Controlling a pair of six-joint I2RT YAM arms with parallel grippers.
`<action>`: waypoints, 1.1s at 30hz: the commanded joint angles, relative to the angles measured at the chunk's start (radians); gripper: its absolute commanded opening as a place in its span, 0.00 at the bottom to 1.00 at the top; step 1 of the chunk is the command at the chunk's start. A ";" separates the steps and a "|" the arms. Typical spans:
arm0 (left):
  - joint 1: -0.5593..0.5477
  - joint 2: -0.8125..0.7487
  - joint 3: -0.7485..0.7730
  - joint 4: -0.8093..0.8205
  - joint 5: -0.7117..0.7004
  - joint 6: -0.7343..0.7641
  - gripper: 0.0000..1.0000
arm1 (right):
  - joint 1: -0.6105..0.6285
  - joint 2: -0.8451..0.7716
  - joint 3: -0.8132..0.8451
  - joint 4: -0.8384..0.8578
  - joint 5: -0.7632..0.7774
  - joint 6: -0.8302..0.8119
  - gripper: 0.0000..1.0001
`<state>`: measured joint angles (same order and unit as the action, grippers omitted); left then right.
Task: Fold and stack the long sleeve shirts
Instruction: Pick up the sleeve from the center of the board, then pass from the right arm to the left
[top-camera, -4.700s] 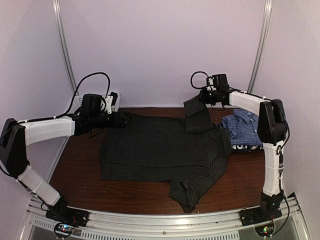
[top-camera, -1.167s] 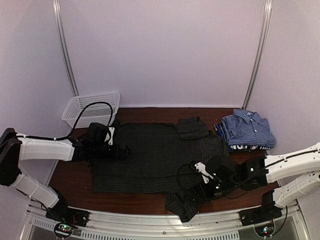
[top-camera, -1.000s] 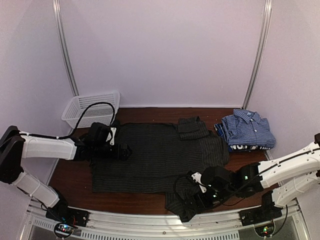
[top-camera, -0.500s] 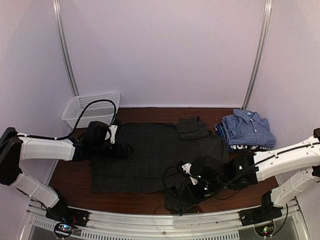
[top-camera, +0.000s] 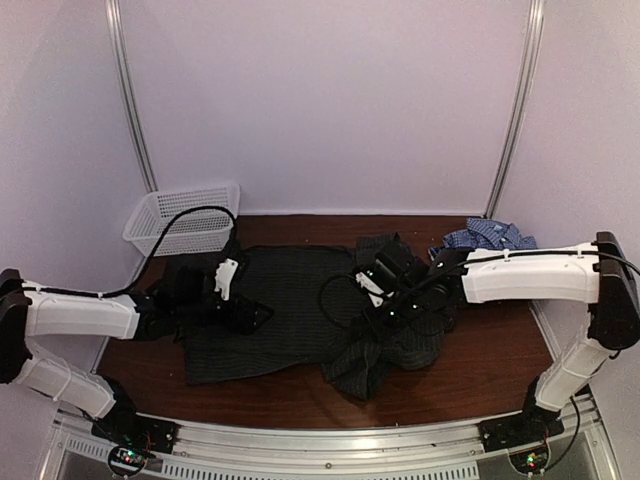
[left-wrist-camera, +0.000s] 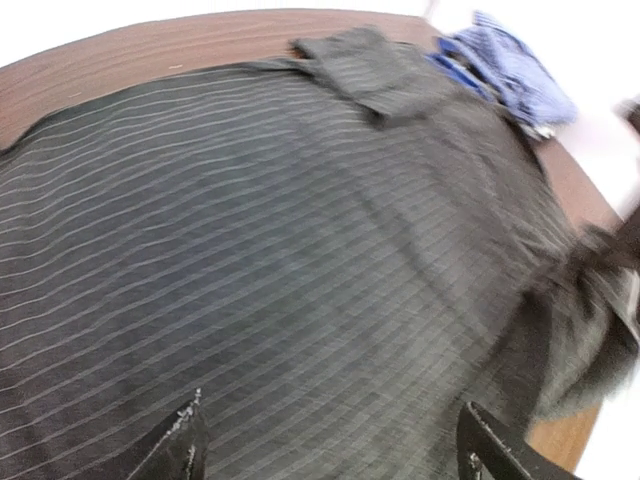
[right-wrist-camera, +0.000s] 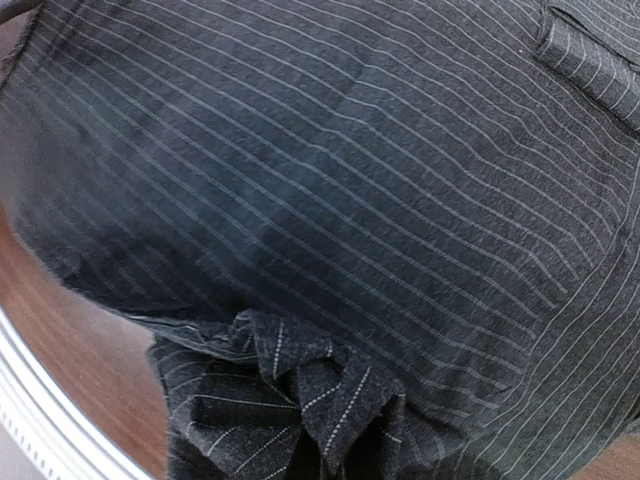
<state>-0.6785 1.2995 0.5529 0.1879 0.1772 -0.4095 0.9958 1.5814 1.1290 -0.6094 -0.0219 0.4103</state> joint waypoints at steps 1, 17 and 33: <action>-0.100 -0.048 -0.054 0.163 0.117 0.083 0.86 | -0.075 0.062 0.051 0.008 -0.050 -0.120 0.00; -0.404 0.324 0.062 0.349 0.067 0.169 0.69 | -0.228 0.125 0.014 0.116 -0.293 -0.210 0.00; -0.423 0.517 0.177 0.355 0.000 0.152 0.53 | -0.274 0.121 -0.023 0.148 -0.340 -0.221 0.00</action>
<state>-1.0897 1.7889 0.7136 0.4774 0.1402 -0.2691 0.7376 1.6966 1.1206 -0.4900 -0.3450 0.2062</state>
